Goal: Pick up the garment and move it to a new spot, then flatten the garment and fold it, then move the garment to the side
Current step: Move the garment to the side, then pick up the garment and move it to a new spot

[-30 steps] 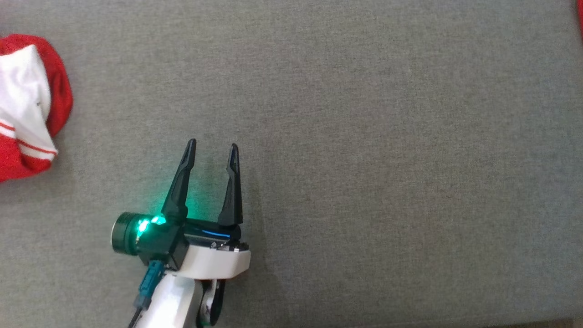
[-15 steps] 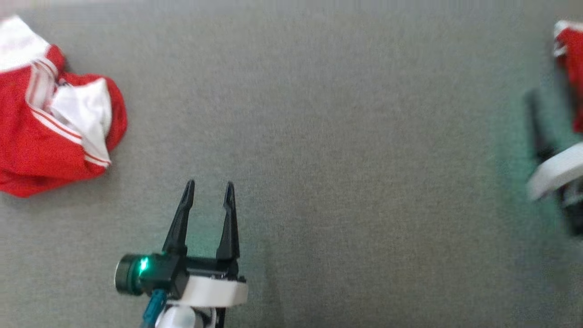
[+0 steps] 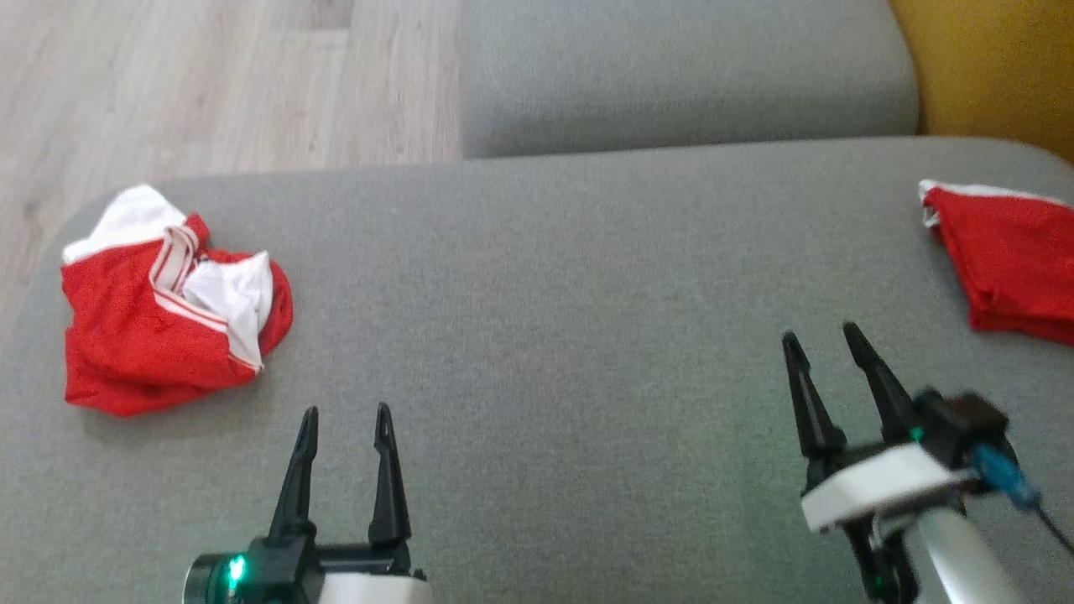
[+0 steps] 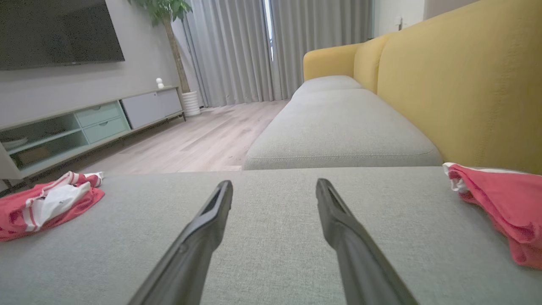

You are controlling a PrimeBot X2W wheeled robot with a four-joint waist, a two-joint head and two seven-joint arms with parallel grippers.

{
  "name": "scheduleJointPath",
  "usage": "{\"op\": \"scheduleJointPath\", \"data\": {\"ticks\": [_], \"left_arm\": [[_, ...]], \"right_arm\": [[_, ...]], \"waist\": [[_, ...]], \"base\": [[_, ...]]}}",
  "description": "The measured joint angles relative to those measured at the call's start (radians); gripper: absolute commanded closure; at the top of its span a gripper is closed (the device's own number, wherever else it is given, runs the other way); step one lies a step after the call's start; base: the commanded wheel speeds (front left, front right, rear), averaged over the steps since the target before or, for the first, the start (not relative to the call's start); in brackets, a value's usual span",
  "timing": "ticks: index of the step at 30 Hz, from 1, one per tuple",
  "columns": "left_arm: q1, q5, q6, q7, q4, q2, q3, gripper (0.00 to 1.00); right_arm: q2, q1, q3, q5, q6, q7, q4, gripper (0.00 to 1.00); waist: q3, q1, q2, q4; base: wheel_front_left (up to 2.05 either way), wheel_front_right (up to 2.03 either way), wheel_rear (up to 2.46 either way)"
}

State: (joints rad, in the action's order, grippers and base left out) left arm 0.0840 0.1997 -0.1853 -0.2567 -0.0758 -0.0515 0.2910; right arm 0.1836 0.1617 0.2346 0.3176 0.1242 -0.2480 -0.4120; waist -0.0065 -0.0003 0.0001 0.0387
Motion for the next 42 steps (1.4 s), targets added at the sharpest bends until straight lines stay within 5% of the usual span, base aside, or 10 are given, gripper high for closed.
{"op": "scheduleJointPath", "data": {"ticks": [5, 11, 31, 42], "left_arm": [[0.058, -0.038, -0.014, 0.0, 0.043, -0.001, -0.007, 0.0], [0.153, -0.012, 0.026, 0.0, -0.004, -0.003, -0.046, 0.0], [0.172, -0.03, 0.042, 0.0, -0.028, -0.003, -0.065, 0.0], [0.172, -0.062, 0.052, 0.0, -0.012, -0.003, -0.072, 0.0]], "right_arm": [[-0.047, -0.174, -0.063, -0.047, 0.0, 0.0, 0.162, 0.0], [-0.072, -0.339, -0.08, -0.063, 0.0, 0.0, 0.237, 0.0], [-0.076, -0.365, -0.104, -0.064, 0.0, 0.0, 0.244, 0.0], [-0.084, -0.383, -0.108, -0.072, 0.0, 0.0, 0.244, 0.0]], "waist": [[-0.063, 0.0, 0.0, 0.002], [-0.12, 0.0002, 0.0, -0.004], [-0.147, 0.0003, 0.0, -0.019], [-0.15, 0.0003, 0.0, 0.064]], "base": [[0.0, 0.0, 0.0], [0.0, 0.0, 0.0], [0.0, 0.0, 0.0], [0.0, 0.0, 0.0]]}}
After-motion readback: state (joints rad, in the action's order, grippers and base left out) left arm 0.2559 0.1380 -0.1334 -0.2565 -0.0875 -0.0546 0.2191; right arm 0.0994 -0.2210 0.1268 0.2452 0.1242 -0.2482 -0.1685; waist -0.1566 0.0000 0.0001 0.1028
